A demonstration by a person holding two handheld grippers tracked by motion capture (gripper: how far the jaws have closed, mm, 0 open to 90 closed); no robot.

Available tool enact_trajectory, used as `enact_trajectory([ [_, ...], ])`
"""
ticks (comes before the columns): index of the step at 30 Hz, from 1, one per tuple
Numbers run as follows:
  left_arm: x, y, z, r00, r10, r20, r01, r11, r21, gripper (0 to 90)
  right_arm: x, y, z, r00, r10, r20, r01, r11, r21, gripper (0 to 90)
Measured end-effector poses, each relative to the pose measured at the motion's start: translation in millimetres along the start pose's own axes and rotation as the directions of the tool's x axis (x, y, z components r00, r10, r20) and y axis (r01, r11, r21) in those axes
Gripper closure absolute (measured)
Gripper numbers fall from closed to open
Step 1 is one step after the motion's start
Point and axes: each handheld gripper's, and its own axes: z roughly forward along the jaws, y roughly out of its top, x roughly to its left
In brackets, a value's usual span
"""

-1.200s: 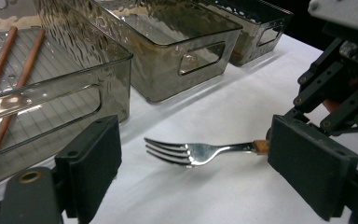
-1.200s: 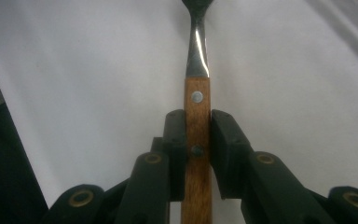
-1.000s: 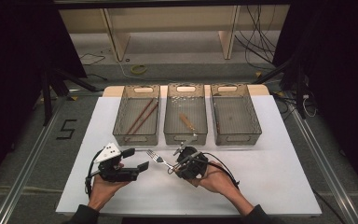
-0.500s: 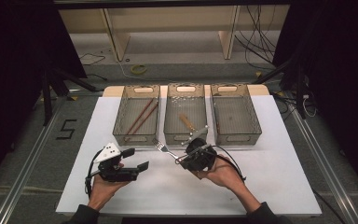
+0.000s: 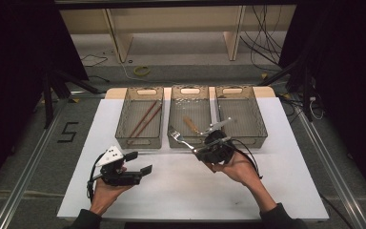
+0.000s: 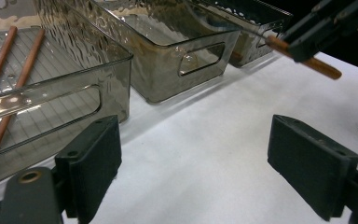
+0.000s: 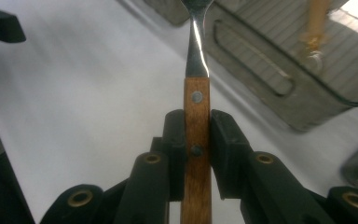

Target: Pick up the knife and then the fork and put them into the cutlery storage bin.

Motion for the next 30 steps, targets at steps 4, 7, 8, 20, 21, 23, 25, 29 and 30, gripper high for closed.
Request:
enact_trajectory([
  [4, 0.0, 0.0, -0.1, 1.0, 0.0, 0.0, 0.0, 1.0, 0.0, 16.8, -8.9, -0.8, -8.4, 0.9997, 0.022, 0.014, -0.021, 1.0, -0.021, 77.4],
  [7, -0.2, 0.0, 0.0, 1.0, 0.0, 0.0, 0.0, 1.0, 0.0, 16.8, -15.7, -1.8, -12.4, 0.9988, 0.038, 0.032, -0.037, 0.999, -0.03, 77.4],
  [8, -0.1, 0.1, 0.0, 1.0, 0.001, 0.001, -0.001, 1.0, -0.001, 16.8, -18.2, -2.5, -13.4, 0.9985, 0.043, 0.035, -0.042, 0.999, -0.032, 77.4],
  [20, 0.1, -0.1, 0.4, 1.0, -0.001, 0.001, 0.001, 1.0, 0.001, 16.8, -43.0, -6.5, -31.2, 0.9932, 0.098, 0.064, -0.092, 0.993, -0.079, 77.5],
  [21, 0.1, -0.2, 0.4, 1.0, 0.0, 0.001, 0.0, 1.0, 0.002, 16.8, -45.1, -6.6, -33.2, 0.9925, 0.104, 0.065, -0.098, 0.992, -0.085, 77.4],
  [23, 0.2, -0.3, 0.5, 1.0, -0.001, 0.0, 0.001, 1.0, 0.002, 16.8, -49.7, -6.8, -36.9, 0.9909, 0.113, 0.073, -0.106, 0.99, -0.096, 77.4],
  [25, 0.6, -0.3, 0.3, 1.0, 0.001, 0.0, -0.001, 1.0, 0.005, 16.8, -54.9, -7.2, -40.1, 0.9887, 0.127, 0.08, -0.118, 0.987, -0.107, 77.5],
  [29, 0.7, -0.4, 0.2, 1.0, -0.001, -0.001, 0.001, 1.0, 0.006, 16.8, -67.4, -9.0, -44.7, 0.9823, 0.16, 0.096, -0.149, 0.982, -0.119, 77.4],
  [30, 0.7, -0.5, 0.3, 1.0, -0.001, -0.001, 0.001, 1.0, 0.005, 16.7, -70.4, -9.5, -45.7, 0.9809, 0.168, 0.098, -0.156, 0.98, -0.12, 77.4],
])
